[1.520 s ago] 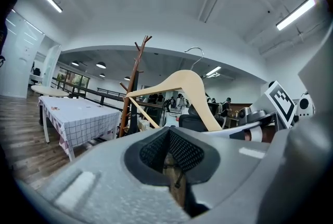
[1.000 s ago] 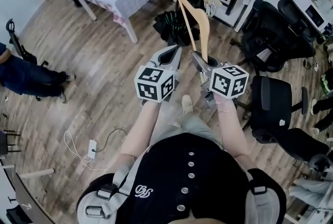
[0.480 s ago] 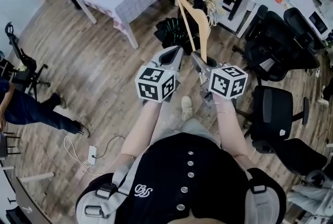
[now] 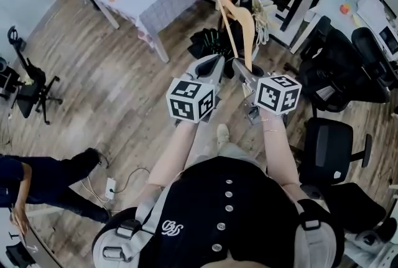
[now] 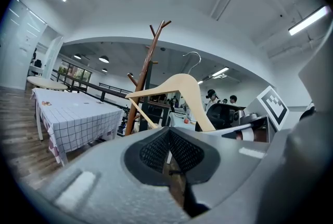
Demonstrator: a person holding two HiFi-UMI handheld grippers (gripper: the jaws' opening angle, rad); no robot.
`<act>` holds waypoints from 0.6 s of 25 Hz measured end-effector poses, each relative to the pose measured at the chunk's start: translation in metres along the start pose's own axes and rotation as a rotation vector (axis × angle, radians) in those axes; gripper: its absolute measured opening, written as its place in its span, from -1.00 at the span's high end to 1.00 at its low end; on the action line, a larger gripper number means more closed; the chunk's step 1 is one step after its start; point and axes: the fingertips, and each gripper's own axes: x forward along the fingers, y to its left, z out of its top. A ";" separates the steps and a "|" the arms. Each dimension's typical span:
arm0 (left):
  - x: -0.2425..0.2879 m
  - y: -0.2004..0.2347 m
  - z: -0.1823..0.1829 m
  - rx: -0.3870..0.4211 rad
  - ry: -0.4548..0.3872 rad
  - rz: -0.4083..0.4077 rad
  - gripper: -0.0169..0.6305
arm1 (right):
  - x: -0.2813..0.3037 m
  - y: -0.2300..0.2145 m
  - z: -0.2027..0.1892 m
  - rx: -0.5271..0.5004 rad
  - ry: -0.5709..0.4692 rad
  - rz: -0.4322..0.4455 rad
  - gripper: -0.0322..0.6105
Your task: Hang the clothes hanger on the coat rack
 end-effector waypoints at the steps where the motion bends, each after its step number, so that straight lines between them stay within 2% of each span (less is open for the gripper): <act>1: 0.006 0.006 0.003 0.000 -0.002 0.007 0.95 | 0.005 -0.005 0.005 -0.004 0.002 0.004 0.91; 15: 0.099 0.066 0.044 0.015 -0.042 0.064 0.95 | 0.079 -0.067 0.068 -0.048 0.036 0.090 0.91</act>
